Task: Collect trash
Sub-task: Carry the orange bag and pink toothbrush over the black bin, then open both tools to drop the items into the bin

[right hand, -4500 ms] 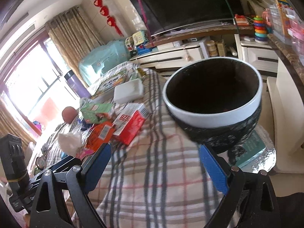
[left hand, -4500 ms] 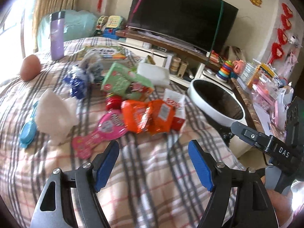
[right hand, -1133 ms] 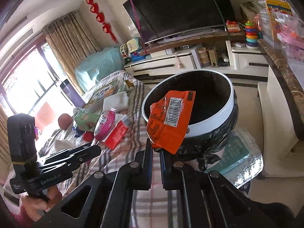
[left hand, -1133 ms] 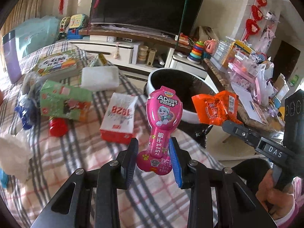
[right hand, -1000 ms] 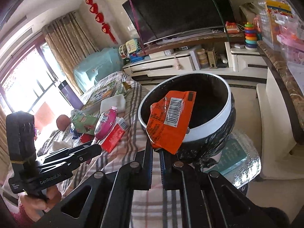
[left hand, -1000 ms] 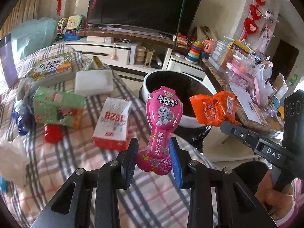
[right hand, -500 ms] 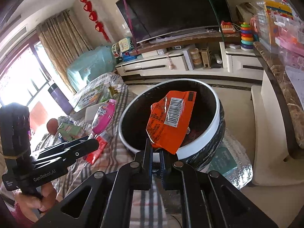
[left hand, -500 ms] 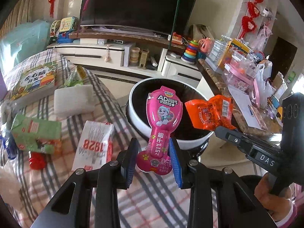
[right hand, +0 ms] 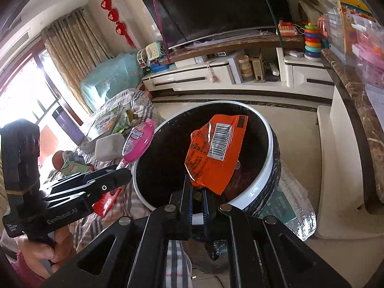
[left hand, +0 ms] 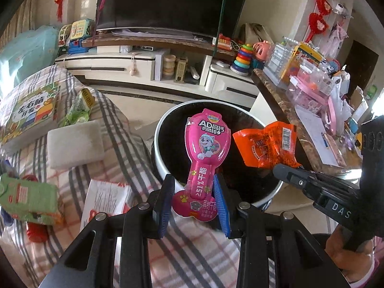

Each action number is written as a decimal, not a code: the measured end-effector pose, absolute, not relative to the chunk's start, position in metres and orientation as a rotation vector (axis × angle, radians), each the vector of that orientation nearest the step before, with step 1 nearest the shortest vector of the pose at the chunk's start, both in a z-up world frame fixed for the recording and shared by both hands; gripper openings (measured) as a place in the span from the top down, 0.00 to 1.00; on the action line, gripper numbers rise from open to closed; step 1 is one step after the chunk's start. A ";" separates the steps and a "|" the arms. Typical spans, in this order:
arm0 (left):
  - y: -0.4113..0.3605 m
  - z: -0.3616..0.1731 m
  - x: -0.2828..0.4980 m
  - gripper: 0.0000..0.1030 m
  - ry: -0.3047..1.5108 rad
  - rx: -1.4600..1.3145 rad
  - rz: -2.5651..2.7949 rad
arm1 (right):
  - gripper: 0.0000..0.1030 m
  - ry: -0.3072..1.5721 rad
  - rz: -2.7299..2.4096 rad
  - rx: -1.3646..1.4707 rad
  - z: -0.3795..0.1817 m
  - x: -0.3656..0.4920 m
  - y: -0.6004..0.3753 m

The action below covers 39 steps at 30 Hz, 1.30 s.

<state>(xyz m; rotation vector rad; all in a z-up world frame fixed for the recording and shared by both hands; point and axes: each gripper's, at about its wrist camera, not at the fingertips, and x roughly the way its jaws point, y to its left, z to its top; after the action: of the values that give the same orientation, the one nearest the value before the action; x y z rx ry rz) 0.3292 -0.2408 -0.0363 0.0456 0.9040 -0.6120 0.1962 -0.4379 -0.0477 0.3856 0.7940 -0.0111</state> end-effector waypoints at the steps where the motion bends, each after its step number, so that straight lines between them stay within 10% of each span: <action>1: -0.242 -0.037 0.331 0.69 0.907 0.046 -0.612 | 0.94 0.796 -0.010 0.388 -0.048 0.197 -0.438; 21: -0.261 -0.050 0.359 0.67 0.952 0.040 -0.611 | 0.88 0.831 -0.025 0.410 -0.056 0.209 -0.448; 25: -0.258 -0.048 0.360 0.47 0.951 0.022 -0.598 | 0.74 0.830 -0.036 0.437 -0.056 0.208 -0.454; 39: -0.207 -0.037 0.314 0.33 0.900 -0.035 -0.546 | 0.21 0.764 -0.024 0.444 -0.039 0.186 -0.429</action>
<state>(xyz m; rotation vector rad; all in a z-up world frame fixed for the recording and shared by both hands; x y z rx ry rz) 0.3139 -0.2072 -0.0365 -0.0352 0.9001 -0.5465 0.1864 -0.4291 -0.0393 0.4444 0.7643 -0.0245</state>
